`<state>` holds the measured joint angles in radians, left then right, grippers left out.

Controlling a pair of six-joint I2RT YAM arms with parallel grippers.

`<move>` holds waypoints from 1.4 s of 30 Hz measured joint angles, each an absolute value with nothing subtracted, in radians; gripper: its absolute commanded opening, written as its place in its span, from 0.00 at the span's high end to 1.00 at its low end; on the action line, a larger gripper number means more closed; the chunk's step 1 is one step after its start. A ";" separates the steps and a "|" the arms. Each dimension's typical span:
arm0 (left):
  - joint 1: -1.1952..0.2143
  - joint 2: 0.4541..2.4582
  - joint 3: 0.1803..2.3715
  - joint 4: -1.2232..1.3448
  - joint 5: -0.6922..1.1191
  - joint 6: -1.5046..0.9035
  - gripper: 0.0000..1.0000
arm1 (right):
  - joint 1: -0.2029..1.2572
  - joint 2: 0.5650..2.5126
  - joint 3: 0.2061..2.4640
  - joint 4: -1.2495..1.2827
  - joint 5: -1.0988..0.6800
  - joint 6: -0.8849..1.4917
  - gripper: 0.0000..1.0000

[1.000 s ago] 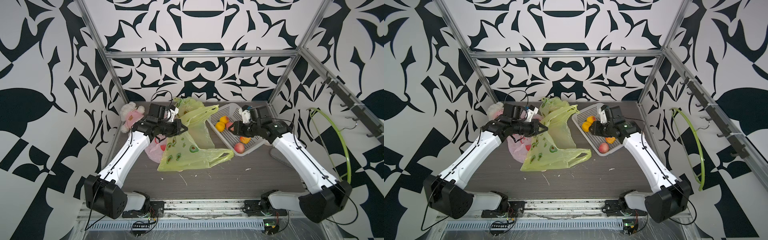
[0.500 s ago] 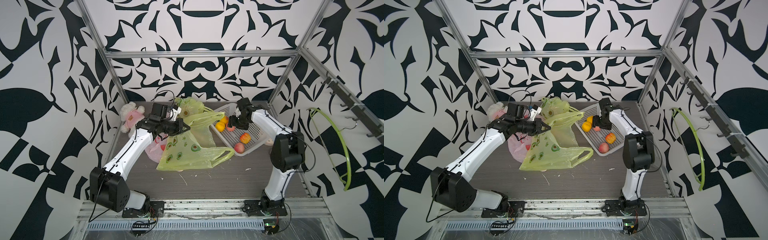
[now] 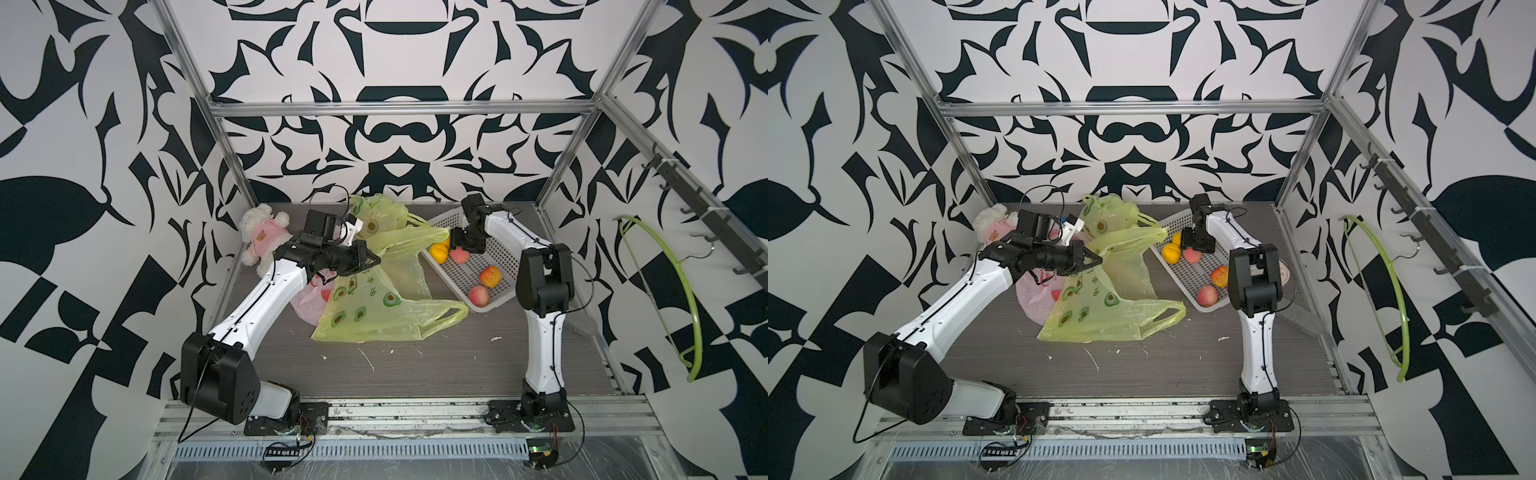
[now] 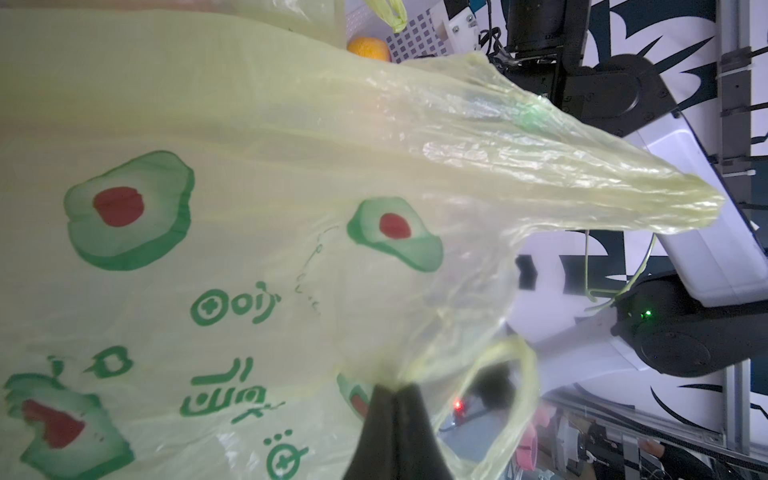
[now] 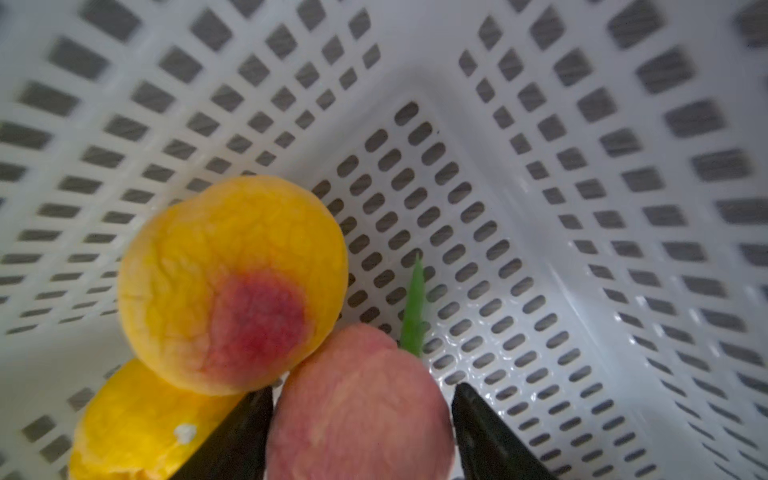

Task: Place the peach into a plastic bag & tie a knot
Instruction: Pick up the peach from the basket, then place the peach in the plastic bag.

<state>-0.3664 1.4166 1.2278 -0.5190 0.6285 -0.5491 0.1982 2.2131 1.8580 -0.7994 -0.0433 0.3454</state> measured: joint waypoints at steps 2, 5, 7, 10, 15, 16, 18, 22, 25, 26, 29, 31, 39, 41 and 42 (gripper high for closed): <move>-0.366 1.417 1.228 -0.518 0.628 -0.552 1.00 | 0.198 2.215 1.858 -0.795 -0.043 0.347 0.53; -0.366 1.417 1.228 -0.518 0.628 -0.554 1.00 | 0.197 2.211 1.858 -0.796 -0.048 0.346 0.69; -0.367 1.417 1.228 -0.517 0.628 -0.554 1.00 | 0.196 2.197 1.839 -0.784 -0.057 0.343 0.73; -0.366 1.418 1.228 -0.517 0.628 -0.554 1.00 | 0.196 2.111 1.747 -0.774 -0.076 0.342 0.78; -0.366 1.427 1.228 -0.517 0.628 -0.554 1.00 | 0.199 1.845 1.610 -0.791 -0.152 0.345 0.79; -0.366 1.428 1.229 -0.516 0.627 -0.554 1.00 | 0.204 1.777 1.583 -0.790 -0.177 0.346 0.79; -0.366 1.430 1.231 -0.516 0.626 -0.555 1.00 | 0.225 1.638 1.539 -0.806 -0.225 0.349 0.79; -0.367 1.433 1.246 -0.517 0.625 -0.558 1.00 | 0.331 1.406 1.475 -0.841 -0.322 0.357 0.78; -0.366 1.435 1.264 -0.517 0.625 -0.561 1.00 | 0.439 1.320 1.453 -0.870 -0.382 0.373 0.78; -0.366 1.436 1.267 -0.516 0.625 -0.561 1.00 | 0.474 1.311 1.451 -0.877 -0.394 0.383 0.78; -0.367 1.436 1.268 -0.517 0.625 -0.562 1.00 | 0.550 1.330 1.452 -0.878 -0.411 0.412 0.78; -0.367 1.436 1.268 -0.517 0.625 -0.564 1.00 | 0.572 1.373 1.465 -0.875 -0.412 0.430 0.77; -0.367 1.426 1.265 -0.516 0.626 -0.577 1.00 | 0.632 1.663 1.653 -0.832 -0.399 0.460 0.31; -0.367 1.424 1.266 -0.514 0.626 -0.579 1.00 | 0.643 1.690 1.664 -0.825 -0.397 0.461 0.12; -0.367 1.424 1.266 -0.513 0.626 -0.580 1.00 | 0.646 1.690 1.665 -0.826 -0.396 0.458 0.09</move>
<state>-0.3668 1.4242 1.2655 -0.5129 0.6262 -0.5800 0.6460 1.6897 1.6646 -0.8261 -0.3958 0.4576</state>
